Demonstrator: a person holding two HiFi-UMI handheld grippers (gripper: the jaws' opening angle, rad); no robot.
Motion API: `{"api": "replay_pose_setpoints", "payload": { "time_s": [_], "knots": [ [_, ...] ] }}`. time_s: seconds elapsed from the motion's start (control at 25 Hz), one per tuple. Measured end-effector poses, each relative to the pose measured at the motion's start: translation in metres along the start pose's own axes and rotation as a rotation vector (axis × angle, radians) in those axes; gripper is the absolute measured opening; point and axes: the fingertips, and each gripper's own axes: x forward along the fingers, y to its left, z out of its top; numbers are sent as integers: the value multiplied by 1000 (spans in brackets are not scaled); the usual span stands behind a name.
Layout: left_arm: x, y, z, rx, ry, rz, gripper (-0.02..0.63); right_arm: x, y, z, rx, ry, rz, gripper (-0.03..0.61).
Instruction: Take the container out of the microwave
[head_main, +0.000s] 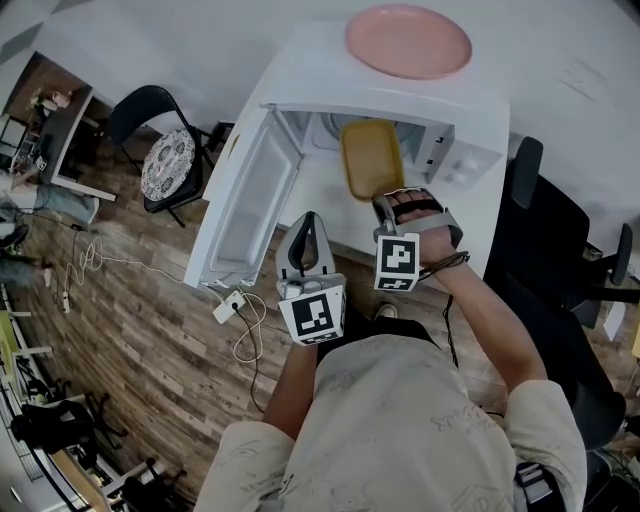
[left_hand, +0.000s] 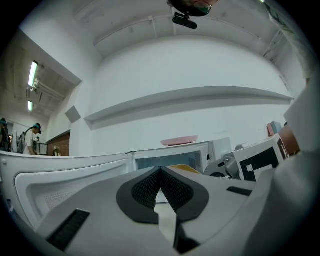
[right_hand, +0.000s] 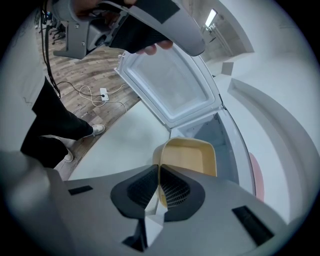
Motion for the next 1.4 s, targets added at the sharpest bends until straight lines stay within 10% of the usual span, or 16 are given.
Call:
{"api": "replay_pose_setpoints", "payload": {
  "time_s": [1.4],
  "knots": [
    [-23, 19, -26, -28, 35, 11, 8, -43, 43, 3, 39, 52, 97, 31]
  ]
}}
